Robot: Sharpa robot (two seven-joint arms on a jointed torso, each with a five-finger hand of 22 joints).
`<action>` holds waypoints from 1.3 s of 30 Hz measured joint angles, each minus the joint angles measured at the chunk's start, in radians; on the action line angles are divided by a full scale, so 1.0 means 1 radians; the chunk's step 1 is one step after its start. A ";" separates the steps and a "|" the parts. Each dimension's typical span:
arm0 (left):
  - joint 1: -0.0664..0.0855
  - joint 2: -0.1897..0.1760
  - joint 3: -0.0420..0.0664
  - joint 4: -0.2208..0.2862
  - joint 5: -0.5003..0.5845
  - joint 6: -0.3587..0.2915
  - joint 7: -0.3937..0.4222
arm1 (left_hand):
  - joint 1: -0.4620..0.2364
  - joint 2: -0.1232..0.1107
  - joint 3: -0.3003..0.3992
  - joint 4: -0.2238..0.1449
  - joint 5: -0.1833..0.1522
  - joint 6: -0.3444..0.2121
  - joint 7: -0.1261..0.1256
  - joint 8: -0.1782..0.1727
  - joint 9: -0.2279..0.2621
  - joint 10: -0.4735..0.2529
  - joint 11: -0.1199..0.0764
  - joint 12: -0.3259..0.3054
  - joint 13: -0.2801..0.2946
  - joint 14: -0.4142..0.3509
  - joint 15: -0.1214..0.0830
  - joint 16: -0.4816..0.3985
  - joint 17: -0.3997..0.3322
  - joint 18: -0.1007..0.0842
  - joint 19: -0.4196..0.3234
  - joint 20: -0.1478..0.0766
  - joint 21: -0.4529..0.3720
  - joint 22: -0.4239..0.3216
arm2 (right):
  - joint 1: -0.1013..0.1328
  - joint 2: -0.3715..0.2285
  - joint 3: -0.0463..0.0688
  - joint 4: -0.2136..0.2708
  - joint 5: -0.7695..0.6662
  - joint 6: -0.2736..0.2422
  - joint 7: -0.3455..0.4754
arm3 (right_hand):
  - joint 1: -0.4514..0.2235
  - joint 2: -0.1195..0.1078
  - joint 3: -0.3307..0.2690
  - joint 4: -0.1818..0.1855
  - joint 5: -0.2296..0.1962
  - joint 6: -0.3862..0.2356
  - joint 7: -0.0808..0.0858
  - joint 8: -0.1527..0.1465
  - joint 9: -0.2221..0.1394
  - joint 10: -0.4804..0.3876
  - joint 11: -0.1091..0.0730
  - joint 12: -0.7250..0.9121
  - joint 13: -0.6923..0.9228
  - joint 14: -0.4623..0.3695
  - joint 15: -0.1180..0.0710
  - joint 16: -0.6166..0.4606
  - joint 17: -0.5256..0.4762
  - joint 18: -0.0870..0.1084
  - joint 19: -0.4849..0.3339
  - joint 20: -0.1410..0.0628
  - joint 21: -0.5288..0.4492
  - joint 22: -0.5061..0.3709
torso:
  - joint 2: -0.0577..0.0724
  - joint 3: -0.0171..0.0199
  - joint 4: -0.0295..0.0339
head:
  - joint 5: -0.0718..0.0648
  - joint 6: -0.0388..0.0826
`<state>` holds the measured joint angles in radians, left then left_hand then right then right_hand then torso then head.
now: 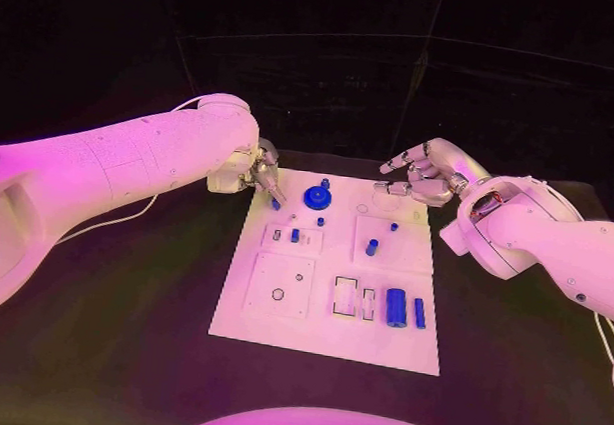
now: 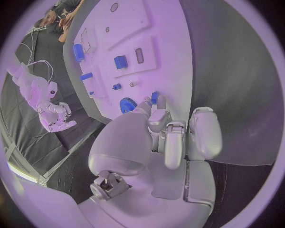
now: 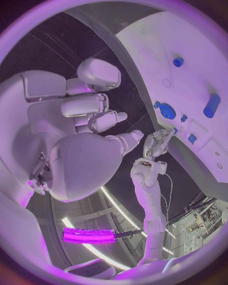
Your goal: Assemble the parts on the task board
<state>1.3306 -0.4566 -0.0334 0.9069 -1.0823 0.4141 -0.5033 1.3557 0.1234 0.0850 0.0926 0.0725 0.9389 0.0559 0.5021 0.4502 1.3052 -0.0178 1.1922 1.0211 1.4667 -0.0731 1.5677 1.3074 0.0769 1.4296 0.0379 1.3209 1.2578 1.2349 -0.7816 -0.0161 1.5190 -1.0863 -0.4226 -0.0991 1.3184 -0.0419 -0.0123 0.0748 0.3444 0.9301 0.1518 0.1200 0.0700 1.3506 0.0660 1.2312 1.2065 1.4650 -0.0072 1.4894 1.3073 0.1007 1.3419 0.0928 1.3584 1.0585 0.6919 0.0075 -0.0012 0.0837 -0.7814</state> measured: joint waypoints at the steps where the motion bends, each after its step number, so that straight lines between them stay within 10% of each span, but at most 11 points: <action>1: 0.000 0.000 0.000 0.000 0.003 -0.002 0.002 | 0.001 -0.001 0.012 0.011 0.000 -0.001 0.001 -0.003 -0.002 -0.002 0.002 0.000 -0.003 0.000 0.000 0.000 0.000 0.000 0.000 0.000 0.000 0.000 | 0.000 0.000 0.000 0.000 0.000 0.000 0.000 | 0.000 0.000 0.000 0.000 0.000 0.000 0.000 0.000 0.000 0.000 0.000 0.000 0.000 0.000 0.000 0.000 0.000 0.000 0.000 0.000 0.000 0.000 | 0.000 0.0001 0.0001 | 0.000 0.000; 5: 0.000 -0.004 -0.001 0.002 0.019 -0.009 0.010 | -0.007 -0.009 0.059 0.039 -0.003 -0.003 0.003 0.003 -0.005 -0.002 0.002 -0.007 -0.012 0.000 0.000 0.000 0.000 0.000 0.000 0.000 -0.005 0.000 | 0.000 0.000 0.000 -0.001 0.000 0.002 -0.001 | 0.000 0.000 0.000 0.000 0.000 0.000 0.000 0.000 0.000 0.000 0.000 0.000 0.000 0.000 0.000 0.000 0.000 0.000 0.000 0.000 0.000 0.000 | 0.000 0.0001 0.0001 | -0.001 -0.001; 14: -0.001 -0.067 -0.001 0.065 0.072 -0.038 0.029 | -0.125 -0.087 0.287 -0.027 -0.004 -0.012 0.004 0.053 0.010 -0.002 0.002 -0.011 -0.025 0.000 0.000 0.000 0.000 0.000 0.000 0.000 -0.011 0.001 | 0.000 -0.004 0.000 0.000 0.000 0.005 -0.002 | 0.000 0.000 0.000 0.000 0.008 0.000 0.000 0.000 0.000 0.000 0.000 0.000 0.000 0.000 0.000 0.000 0.000 0.000 0.000 0.000 0.000 -0.002 | 0.000 0.0010 0.0004 | -0.003 0.001; 39: -0.016 -0.281 -0.004 0.416 0.023 -0.218 0.085 | -0.163 -0.125 0.359 -0.042 -0.011 -0.017 0.003 0.088 0.024 0.012 -0.004 -0.011 -0.017 0.000 0.000 0.000 0.000 0.000 0.003 -0.003 -0.006 0.019 | 0.000 -0.014 0.000 0.004 0.004 0.003 -0.012 | 0.011 0.011 0.003 0.003 0.014 0.004 -0.004 0.000 0.000 0.000 0.000 0.000 0.000 0.000 0.000 0.000 0.001 0.000 0.000 0.000 0.000 -0.004 | -0.003 0.0043 0.0104 | 0.010 0.001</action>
<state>1.3145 -0.7379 -0.0375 1.3227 -1.0598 0.1966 -0.4185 1.1925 -0.0013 0.4437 0.0503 0.0617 0.9217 0.0588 0.5897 0.4746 1.3175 -0.0220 1.1809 1.0038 1.4668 -0.0730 1.5677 1.3074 0.0769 1.4323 0.0352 1.3148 1.2771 1.2351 -0.7958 -0.0161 1.5230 -1.0827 -0.4192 -0.1113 1.3290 -0.0312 -0.0094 0.0777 0.3581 0.9337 0.1483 0.1200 0.0700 1.3506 0.0660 1.2312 1.2065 1.4650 -0.0071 1.4894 1.3081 0.1007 1.3418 0.0928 1.3584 1.0548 0.6889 0.0118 0.0091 0.0938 -0.7799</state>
